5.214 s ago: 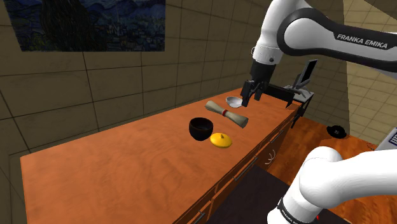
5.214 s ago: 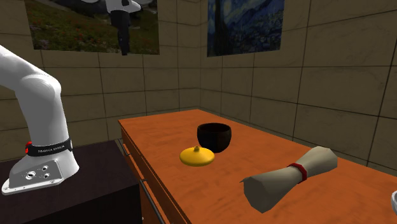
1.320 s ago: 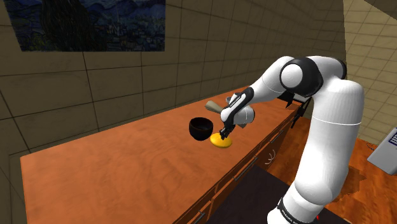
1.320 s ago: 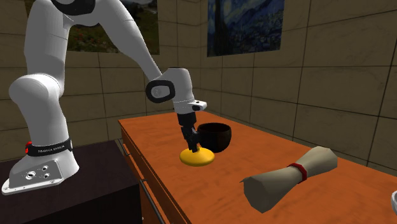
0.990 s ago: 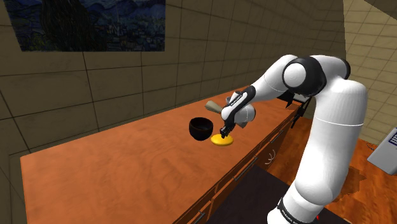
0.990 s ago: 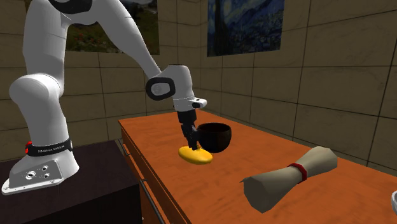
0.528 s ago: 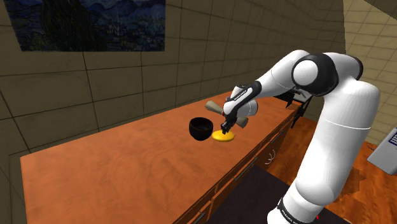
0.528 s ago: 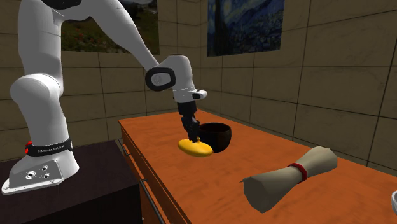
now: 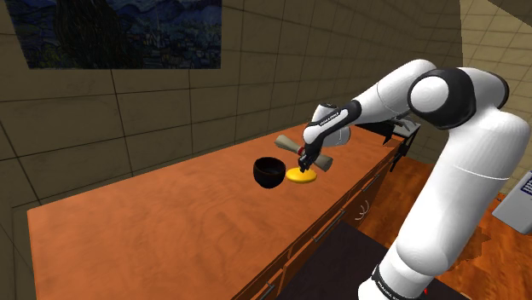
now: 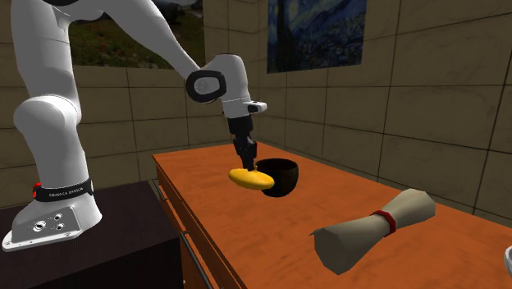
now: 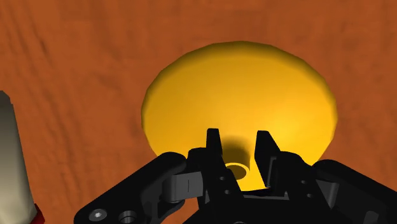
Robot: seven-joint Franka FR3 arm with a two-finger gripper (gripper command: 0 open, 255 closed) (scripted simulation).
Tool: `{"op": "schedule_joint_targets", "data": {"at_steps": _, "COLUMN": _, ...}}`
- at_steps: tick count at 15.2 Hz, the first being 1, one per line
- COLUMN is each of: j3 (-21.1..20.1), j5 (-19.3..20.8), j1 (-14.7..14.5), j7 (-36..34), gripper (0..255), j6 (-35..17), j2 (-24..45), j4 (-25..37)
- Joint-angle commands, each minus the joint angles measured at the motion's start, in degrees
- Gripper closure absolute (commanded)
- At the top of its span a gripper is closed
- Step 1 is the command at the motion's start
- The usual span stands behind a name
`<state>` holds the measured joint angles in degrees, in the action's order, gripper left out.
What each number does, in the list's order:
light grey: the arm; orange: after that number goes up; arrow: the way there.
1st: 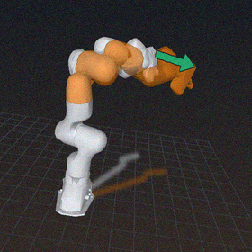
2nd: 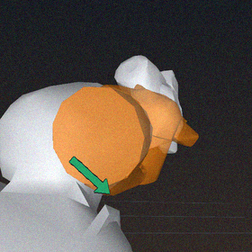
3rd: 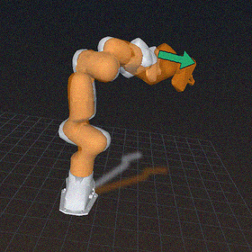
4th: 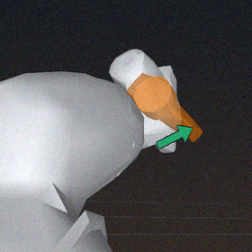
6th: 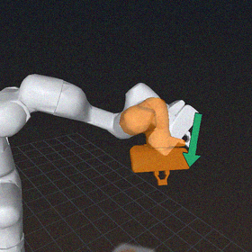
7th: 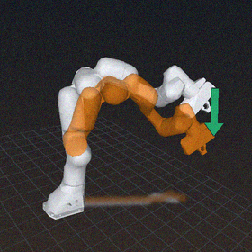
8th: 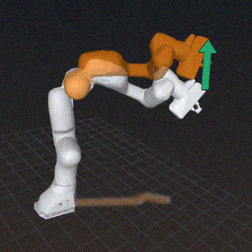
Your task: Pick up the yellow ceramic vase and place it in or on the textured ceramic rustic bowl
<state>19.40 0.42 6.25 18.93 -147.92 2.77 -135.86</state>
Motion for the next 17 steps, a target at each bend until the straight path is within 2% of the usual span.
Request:
{"op": "schedule_joint_targets", "data": {"at_steps": 1, "j3": 0.0, "j5": 0.7, "j1": -0.1, "j7": -0.6, "gripper": 255, "j6": 1.5, "j2": -1.1, "j4": 0.4}}
{"op": "schedule_joint_targets", "data": {"at_steps": 17, "j3": -0.4, "j5": 4.0, "j1": -0.2, "j7": -2.9, "gripper": 255, "j6": 14.1, "j2": -8.9, "j4": 5.6}}
